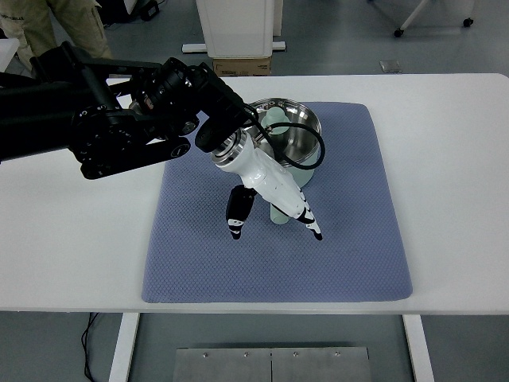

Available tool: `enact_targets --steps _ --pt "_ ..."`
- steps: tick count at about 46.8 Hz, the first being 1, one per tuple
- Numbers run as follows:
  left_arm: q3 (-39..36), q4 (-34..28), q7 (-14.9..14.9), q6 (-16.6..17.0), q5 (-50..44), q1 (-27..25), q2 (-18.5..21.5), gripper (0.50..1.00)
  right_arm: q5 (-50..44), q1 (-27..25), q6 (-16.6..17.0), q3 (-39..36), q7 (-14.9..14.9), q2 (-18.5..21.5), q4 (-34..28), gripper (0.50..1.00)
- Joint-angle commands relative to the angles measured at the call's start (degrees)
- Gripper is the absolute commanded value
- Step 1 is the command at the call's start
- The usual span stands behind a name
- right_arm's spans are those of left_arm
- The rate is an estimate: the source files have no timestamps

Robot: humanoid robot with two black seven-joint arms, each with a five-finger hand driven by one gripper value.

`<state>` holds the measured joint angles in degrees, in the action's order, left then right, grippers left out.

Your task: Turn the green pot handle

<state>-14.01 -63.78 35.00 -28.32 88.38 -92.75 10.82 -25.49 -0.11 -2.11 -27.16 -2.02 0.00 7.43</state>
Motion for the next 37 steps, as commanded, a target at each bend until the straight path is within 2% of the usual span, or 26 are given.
enact_targets --steps 1,19,37 --pt "-1.20 0.05 0.00 0.10 0.65 0.02 -0.27 1.000 0.00 0.02 0.00 0.00 0.00 0.00 -0.04 1.000" --pt "-2.17 0.05 0.00 0.37 4.70 -0.15 -0.36 1.000 0.00 -0.07 0.00 0.00 0.00 0.00 0.04 1.000" --pt "-6.03 -0.65 0.00 0.46 5.75 -4.72 0.78 1.000 0.00 -0.07 0.00 0.00 0.00 0.00 -0.05 1.000"
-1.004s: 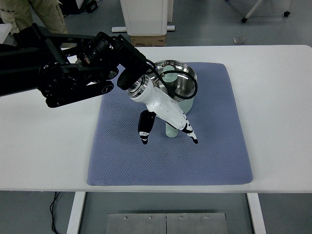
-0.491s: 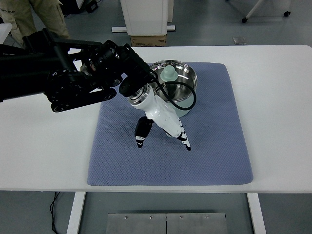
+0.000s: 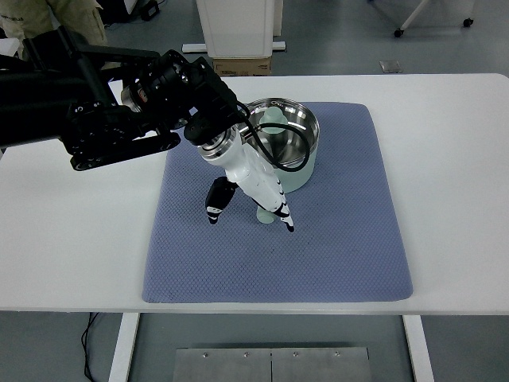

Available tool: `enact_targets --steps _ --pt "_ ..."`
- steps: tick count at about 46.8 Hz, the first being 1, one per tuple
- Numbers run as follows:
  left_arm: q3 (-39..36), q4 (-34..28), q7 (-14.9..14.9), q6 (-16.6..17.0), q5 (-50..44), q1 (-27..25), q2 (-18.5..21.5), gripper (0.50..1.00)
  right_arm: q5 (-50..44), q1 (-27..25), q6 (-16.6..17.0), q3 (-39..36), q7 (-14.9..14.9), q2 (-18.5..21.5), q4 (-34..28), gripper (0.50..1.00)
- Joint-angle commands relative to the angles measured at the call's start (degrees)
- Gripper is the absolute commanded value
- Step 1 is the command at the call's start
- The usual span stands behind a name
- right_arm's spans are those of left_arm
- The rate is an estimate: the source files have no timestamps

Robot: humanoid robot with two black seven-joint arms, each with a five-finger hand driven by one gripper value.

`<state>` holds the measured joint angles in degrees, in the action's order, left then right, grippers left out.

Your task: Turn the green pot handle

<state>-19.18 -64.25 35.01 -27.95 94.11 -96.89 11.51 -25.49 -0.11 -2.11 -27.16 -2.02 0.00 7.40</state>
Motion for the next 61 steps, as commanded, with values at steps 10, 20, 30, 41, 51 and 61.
enact_targets --steps 10,20,30,41,51,61 --pt "-4.02 -1.93 -0.01 1.05 0.11 -1.46 1.06 1.000 0.00 0.02 0.00 0.00 0.00 0.00 -0.02 1.000" --pt "-7.45 -3.25 -0.01 2.28 0.28 -3.39 1.15 1.000 0.00 0.02 0.00 0.00 0.00 0.00 0.07 1.000" --pt "-12.46 -3.42 -0.01 5.71 0.28 -5.15 1.32 1.000 0.00 0.02 0.00 0.00 0.00 0.00 -0.02 1.000" --pt "-16.50 -3.78 -0.01 7.38 0.20 -6.91 2.47 1.000 0.00 -0.07 0.00 0.00 0.00 0.00 -0.02 1.000" --pt "-20.72 -3.95 -0.01 9.49 0.20 -8.67 2.64 1.000 0.00 0.02 0.00 0.00 0.00 0.00 -0.02 1.000" --pt "-23.71 -3.95 -0.01 11.16 0.20 -10.07 2.64 1.000 0.00 0.02 0.00 0.00 0.00 0.00 0.07 1.000"
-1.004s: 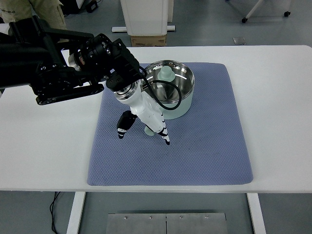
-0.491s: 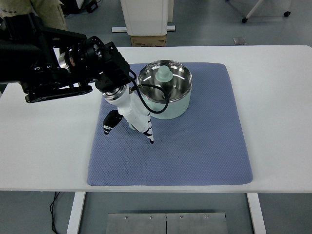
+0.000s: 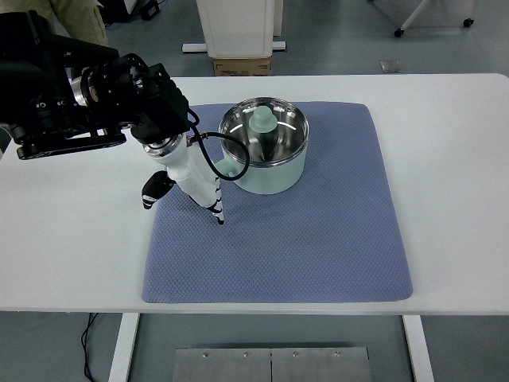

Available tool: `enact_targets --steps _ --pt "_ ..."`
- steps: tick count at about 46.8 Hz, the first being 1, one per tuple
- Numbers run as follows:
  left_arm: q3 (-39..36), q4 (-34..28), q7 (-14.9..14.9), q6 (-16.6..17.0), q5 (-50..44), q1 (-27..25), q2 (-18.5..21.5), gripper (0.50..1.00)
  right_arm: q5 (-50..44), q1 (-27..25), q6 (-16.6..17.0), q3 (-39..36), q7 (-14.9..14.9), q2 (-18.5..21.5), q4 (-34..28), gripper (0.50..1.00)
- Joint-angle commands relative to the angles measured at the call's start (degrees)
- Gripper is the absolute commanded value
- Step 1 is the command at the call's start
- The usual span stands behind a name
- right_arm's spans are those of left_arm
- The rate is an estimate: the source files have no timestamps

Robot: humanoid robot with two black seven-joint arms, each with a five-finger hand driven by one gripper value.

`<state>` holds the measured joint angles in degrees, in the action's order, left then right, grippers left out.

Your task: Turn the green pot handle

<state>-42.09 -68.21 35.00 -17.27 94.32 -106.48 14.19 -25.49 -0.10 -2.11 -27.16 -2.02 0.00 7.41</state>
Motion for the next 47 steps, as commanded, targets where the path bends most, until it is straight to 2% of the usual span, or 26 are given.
enact_targets --steps 1,18,47 --pt "-0.80 0.01 0.00 0.48 -0.01 -0.49 -0.04 1.000 0.00 0.01 0.00 0.00 0.00 0.00 0.06 1.000" --pt "-3.70 1.06 0.00 1.36 0.08 -0.84 -0.57 1.000 0.00 -0.07 0.00 0.00 0.00 0.00 -0.03 1.000" --pt "-6.51 7.04 0.00 2.59 1.31 -0.66 -0.92 1.000 0.00 0.01 0.00 0.00 0.00 0.00 0.06 1.000"
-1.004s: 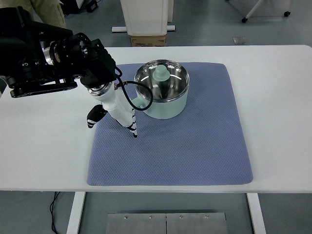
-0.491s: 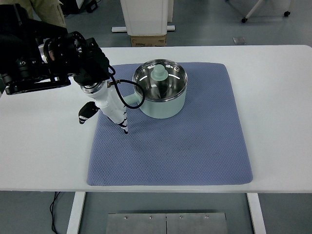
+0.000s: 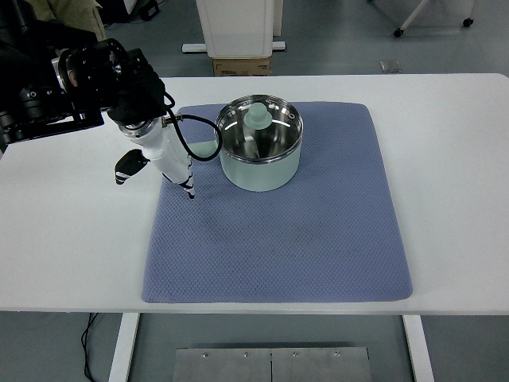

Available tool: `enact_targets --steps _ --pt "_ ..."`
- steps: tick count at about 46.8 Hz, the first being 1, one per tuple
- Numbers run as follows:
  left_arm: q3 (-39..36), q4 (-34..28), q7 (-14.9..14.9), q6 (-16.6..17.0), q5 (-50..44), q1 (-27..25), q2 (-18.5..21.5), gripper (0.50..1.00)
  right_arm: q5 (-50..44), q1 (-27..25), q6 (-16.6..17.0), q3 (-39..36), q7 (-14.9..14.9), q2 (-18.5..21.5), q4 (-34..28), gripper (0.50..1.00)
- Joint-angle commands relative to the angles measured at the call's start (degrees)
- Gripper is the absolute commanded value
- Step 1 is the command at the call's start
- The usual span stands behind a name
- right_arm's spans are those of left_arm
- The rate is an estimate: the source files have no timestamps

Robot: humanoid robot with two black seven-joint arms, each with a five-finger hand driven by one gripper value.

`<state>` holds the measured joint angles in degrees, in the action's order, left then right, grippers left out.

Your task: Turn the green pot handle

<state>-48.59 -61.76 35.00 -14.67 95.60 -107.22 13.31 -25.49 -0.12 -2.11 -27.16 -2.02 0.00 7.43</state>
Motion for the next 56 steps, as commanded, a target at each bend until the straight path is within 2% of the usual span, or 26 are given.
enact_targets --steps 1,15,39,44,50,56 --pt "-0.10 0.84 0.00 -0.09 0.03 0.17 -0.13 1.000 0.00 -0.05 0.00 0.00 0.00 0.00 0.05 1.000" --pt "-1.15 3.83 0.00 0.00 0.03 1.67 -0.92 1.000 0.00 0.03 0.00 0.00 0.00 0.00 0.05 1.000" --pt "-0.89 3.57 0.00 0.35 1.08 1.05 -1.27 1.000 0.00 0.03 0.00 0.00 0.00 0.00 0.04 1.000" --pt "0.07 1.64 0.00 0.17 1.26 -0.53 -1.27 1.000 0.00 0.03 0.00 0.00 0.00 0.00 -0.04 1.000" --pt "2.88 -3.98 0.00 -0.36 1.26 -2.37 -1.19 1.000 0.00 -0.05 0.00 0.00 0.00 0.00 -0.04 1.000" --pt "5.17 -6.97 0.00 -0.88 1.35 -2.38 -1.27 1.000 0.00 0.03 0.00 0.00 0.00 0.00 0.04 1.000"
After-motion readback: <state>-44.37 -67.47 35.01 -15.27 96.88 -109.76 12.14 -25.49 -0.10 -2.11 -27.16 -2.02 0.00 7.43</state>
